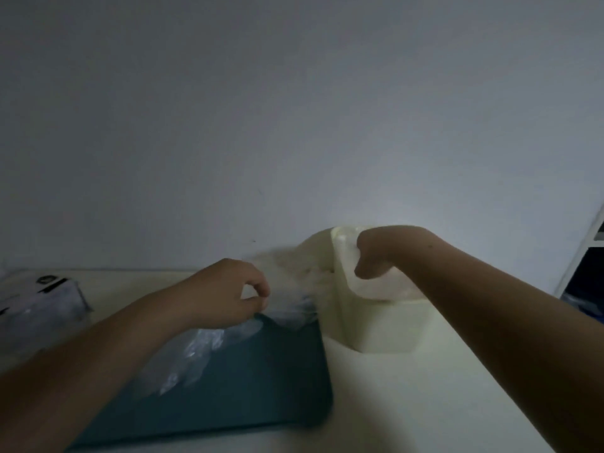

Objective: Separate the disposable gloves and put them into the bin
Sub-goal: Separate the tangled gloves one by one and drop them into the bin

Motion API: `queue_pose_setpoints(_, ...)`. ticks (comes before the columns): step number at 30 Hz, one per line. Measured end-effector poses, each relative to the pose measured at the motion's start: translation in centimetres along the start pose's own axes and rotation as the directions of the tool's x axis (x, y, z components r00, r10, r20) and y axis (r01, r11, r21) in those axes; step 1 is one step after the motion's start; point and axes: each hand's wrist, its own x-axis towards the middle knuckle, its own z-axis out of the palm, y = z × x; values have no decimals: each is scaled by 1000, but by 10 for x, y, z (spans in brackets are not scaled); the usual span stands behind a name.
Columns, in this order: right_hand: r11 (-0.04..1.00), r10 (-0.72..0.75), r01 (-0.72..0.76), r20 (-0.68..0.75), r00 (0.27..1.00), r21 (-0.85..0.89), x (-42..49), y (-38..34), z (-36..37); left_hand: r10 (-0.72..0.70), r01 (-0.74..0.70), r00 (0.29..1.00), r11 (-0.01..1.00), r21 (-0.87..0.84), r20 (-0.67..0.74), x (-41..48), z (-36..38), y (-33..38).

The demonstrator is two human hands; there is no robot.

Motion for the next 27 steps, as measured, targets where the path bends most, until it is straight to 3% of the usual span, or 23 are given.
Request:
queue_pose_setpoints(3,999,-36,27,-217,976,-42,-29,-33,-18,-172,153,982,967,204,78,-23,7,-35)
queue_pose_setpoints(6,993,-114,103,-396,911,-50,-39,-79,-15,-345,261,915,902,344,210,-47,20,-63)
queue_pose_setpoints(9,971,-216,238,-431,876,-3,-37,-126,2,-366,317,905,921,228,217,-65,44,-84)
queue_pose_setpoints(12,869,-310,417,-364,879,268,-25,-164,38,-290,285,957,948,142,21,-73,63,-97)
queue_pose_setpoints(15,731,-360,466,-297,884,499,-11,-192,74,-197,212,966,974,76,-166,-76,70,-104)
queue_pose_setpoints(21,656,-345,488,-346,873,576,14,-197,94,-357,253,885,908,-334,-298,-59,57,-115)
queue_pose_setpoints(25,565,-418,575,-395,818,592,28,-212,90,-410,164,846,809,-564,-342,-40,40,-106)
queue_pose_setpoints(27,548,-375,552,-405,834,629,34,-216,90,-424,98,824,760,-642,-376,-34,33,-102)
